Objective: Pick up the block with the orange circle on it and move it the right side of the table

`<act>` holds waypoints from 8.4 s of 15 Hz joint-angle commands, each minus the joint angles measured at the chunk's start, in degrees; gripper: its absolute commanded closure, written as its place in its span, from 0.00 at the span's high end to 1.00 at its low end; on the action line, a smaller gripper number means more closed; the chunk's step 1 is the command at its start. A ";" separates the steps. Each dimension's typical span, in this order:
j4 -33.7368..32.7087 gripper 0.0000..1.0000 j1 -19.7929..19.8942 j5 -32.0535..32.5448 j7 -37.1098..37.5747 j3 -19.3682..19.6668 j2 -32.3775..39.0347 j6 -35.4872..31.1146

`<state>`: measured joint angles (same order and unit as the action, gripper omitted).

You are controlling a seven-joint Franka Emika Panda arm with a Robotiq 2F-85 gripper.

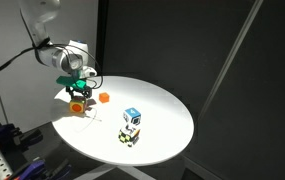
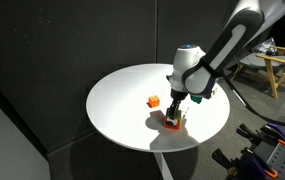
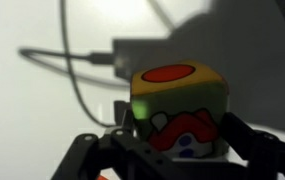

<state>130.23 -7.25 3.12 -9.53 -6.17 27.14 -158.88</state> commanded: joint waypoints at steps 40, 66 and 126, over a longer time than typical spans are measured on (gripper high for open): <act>-3.18 0.31 2.00 -8.27 27.11 6.28 -5.71 7.85; -2.17 0.08 2.93 -14.73 40.22 9.38 -11.70 8.17; 3.50 1.00 8.18 -20.03 52.46 6.16 -7.71 -1.16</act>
<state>131.09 -0.59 -15.24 48.89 1.74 24.19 -163.52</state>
